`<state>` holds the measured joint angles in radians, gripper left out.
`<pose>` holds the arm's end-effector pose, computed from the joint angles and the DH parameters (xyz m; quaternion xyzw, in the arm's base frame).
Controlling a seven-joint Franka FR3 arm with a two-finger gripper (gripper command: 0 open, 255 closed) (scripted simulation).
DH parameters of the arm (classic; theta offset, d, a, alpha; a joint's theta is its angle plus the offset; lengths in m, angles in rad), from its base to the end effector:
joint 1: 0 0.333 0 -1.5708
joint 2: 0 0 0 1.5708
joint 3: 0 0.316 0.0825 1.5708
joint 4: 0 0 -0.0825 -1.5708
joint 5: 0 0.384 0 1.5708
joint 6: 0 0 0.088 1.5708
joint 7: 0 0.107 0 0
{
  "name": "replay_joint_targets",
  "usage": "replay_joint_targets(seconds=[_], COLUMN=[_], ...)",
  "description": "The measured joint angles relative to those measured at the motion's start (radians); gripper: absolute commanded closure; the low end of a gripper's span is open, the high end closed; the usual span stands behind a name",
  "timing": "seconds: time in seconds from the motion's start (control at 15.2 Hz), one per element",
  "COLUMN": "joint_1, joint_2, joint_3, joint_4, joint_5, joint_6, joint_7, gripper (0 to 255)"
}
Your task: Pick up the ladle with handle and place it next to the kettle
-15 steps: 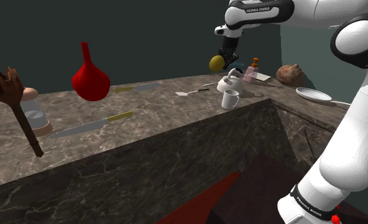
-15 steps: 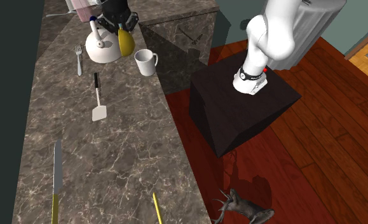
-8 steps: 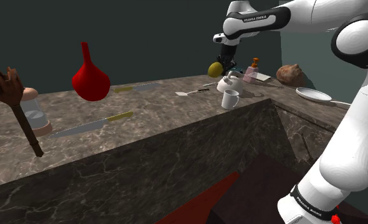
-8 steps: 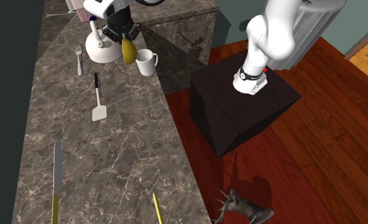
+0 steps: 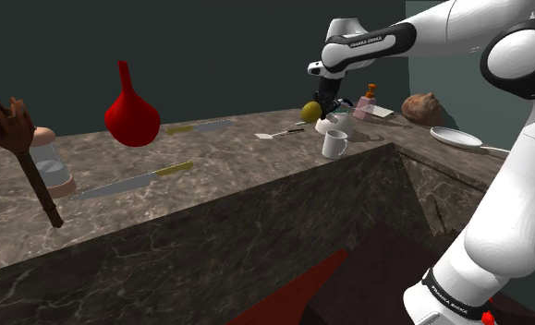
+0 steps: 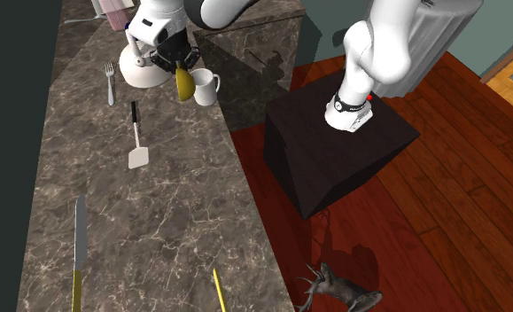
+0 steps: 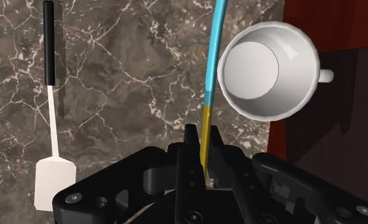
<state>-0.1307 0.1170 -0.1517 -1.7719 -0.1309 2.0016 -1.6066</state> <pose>0.5835 -0.1738 0.5005 0.7700 0.6317 -0.0232 0.0867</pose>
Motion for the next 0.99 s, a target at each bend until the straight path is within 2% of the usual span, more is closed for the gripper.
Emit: replay_joint_targets(seconds=[0.99], joint_1=[-0.002], joint_2=[0.051], joint_3=[-0.001], joint_4=[-0.142], joint_5=[-0.006], joint_6=[0.191], joint_7=[0.025], gripper=[255])
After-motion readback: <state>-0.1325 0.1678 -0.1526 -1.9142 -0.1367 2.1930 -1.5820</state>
